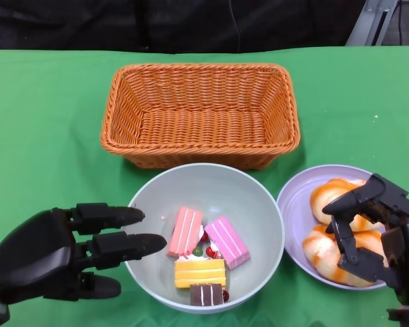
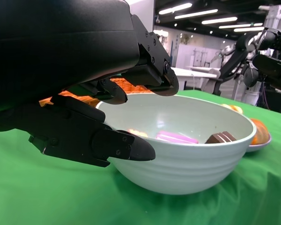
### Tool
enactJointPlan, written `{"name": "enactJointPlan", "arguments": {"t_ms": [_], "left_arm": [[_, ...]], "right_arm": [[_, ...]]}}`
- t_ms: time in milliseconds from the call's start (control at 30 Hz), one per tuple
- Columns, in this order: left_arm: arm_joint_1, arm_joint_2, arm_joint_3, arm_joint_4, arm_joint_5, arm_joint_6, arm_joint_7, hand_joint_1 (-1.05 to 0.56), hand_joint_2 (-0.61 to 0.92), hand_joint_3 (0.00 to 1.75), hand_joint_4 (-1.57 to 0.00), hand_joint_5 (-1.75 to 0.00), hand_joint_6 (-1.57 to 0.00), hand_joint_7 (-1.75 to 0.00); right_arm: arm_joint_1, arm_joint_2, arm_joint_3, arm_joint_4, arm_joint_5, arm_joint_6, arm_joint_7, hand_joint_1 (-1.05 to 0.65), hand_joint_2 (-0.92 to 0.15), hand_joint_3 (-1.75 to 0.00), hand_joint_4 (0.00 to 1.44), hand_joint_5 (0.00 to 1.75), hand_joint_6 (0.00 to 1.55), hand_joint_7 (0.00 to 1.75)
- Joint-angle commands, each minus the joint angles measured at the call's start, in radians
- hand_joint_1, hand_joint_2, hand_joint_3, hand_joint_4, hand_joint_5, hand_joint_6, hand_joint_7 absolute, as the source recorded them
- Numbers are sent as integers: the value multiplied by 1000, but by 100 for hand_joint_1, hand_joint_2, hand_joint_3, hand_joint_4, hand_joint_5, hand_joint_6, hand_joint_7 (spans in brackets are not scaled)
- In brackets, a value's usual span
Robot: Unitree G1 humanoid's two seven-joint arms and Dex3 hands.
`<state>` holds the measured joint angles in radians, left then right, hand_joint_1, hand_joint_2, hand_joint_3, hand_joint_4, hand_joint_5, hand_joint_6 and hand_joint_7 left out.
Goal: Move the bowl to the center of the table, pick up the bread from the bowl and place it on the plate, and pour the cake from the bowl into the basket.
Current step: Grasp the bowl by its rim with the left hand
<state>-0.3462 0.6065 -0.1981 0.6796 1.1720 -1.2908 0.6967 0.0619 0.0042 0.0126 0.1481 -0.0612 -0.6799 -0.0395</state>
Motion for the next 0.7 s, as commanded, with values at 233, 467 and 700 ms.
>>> {"name": "enactJointPlan", "arguments": {"t_ms": [233,467,700], "left_arm": [[-52,75,-180,6,74,104,231,-39,92,14,-56,-1,-53,-1],[-172,54,-445,65,271,263,509,-35,92,28,-63,-4,-59,-3],[-230,55,-574,134,257,314,609,-36,92,23,-65,-3,-59,-1]], "right_arm": [[9,4,-12,-14,1,5,-10,-3,-59,-100,73,155,72,127],[10,18,-12,-1,-3,-2,-17,-6,-63,-94,73,155,70,127],[10,23,-10,0,2,0,-16,-5,-62,-96,73,156,71,126]]}}
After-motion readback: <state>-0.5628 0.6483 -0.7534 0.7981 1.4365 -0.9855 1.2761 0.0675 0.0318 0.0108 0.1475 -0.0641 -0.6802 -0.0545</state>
